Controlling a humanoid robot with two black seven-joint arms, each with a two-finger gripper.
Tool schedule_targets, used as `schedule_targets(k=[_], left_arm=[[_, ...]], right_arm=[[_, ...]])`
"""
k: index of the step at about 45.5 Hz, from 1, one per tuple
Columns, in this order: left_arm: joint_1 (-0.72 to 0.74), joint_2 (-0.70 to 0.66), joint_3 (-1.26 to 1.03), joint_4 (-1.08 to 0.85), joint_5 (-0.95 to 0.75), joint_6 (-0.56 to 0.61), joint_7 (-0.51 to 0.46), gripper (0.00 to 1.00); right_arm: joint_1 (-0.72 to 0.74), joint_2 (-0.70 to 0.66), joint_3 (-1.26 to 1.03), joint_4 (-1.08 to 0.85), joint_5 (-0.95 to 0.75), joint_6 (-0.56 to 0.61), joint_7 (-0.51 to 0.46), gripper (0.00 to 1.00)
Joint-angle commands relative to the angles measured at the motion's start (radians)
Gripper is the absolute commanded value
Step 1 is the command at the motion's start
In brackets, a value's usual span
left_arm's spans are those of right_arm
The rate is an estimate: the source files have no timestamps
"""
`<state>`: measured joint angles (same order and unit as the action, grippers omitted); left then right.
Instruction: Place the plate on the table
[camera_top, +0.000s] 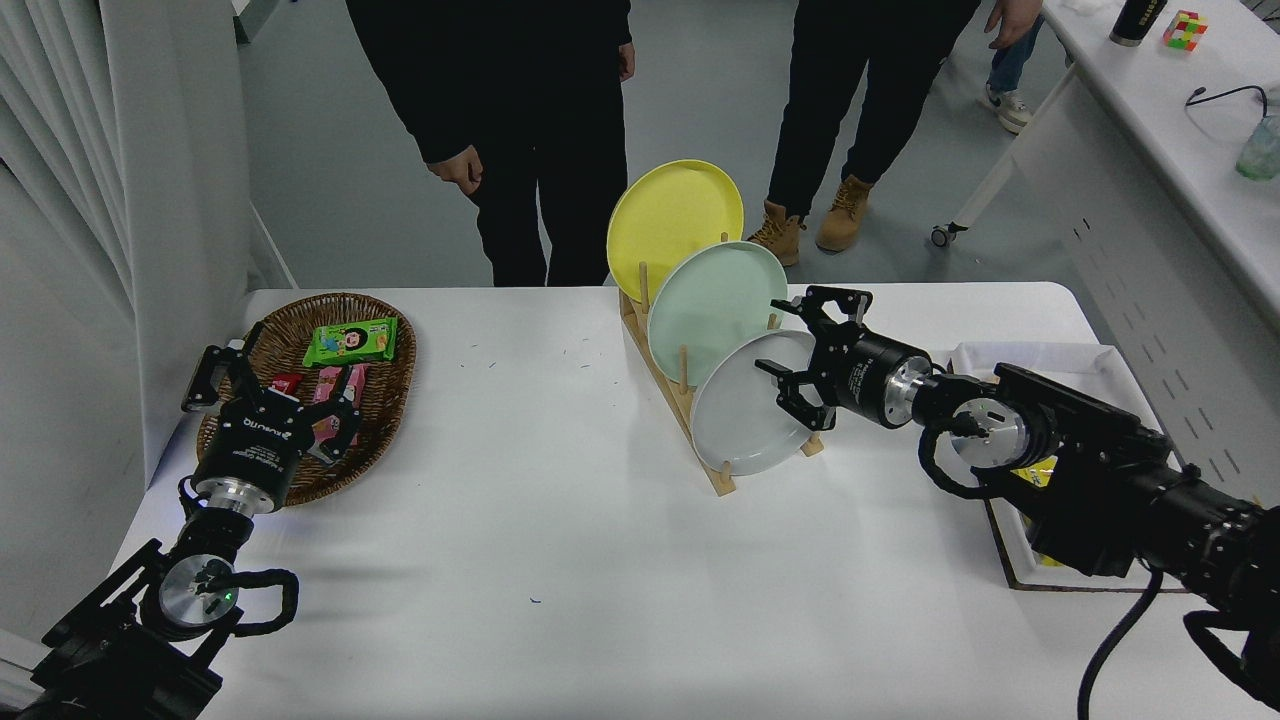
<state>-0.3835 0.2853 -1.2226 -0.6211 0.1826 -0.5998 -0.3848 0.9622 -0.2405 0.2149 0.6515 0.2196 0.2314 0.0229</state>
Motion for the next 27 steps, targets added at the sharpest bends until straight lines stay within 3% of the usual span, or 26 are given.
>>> schedule_targets(k=[1,27], left_arm=[[0.000,0.000,0.000,0.001,0.000,0.000,0.000,0.98],[0.000,0.000,0.000,0.001,0.000,0.000,0.000,0.98]], right_arm=[[0.001,0.000,0.000,0.002,0.000,-0.004,0.000,0.57],[0.009,0.000,0.000,0.010,0.000,-0.011,0.000,0.46]])
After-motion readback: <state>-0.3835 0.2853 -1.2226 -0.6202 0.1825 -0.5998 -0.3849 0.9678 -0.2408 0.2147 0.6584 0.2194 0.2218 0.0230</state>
